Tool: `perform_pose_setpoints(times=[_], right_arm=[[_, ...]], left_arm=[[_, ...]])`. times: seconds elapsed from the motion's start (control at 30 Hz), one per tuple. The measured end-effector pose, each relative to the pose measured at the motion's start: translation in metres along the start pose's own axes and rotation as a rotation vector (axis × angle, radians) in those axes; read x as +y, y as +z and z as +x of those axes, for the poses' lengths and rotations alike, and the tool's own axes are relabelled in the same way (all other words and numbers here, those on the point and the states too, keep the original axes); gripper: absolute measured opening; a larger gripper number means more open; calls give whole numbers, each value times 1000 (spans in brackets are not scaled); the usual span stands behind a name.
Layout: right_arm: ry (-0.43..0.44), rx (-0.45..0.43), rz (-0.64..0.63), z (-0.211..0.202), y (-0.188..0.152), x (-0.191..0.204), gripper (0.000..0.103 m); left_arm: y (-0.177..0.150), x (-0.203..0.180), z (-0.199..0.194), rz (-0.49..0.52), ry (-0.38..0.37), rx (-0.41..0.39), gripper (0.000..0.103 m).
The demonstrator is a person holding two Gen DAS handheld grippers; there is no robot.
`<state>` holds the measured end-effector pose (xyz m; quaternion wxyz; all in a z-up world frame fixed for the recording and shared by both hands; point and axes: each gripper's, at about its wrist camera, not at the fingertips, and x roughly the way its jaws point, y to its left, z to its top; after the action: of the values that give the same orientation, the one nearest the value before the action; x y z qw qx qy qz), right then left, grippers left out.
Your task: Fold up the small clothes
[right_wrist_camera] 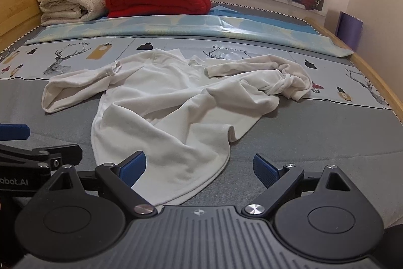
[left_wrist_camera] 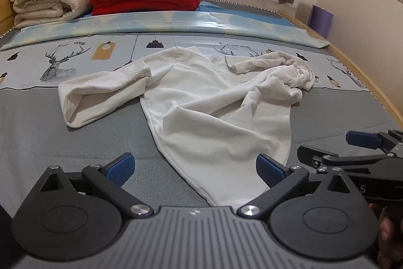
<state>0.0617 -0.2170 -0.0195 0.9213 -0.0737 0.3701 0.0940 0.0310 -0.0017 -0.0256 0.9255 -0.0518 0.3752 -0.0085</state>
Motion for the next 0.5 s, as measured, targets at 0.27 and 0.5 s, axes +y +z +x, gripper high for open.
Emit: perform_pose_setpoints(times=[0.27, 0.5], right_arm=[[4, 1, -16, 1, 0, 3, 92], [4, 1, -15, 0, 0, 3, 93]], left_arm=[[1, 0, -1, -6, -6, 3, 102], [2, 0, -1, -12, -7, 6, 102]])
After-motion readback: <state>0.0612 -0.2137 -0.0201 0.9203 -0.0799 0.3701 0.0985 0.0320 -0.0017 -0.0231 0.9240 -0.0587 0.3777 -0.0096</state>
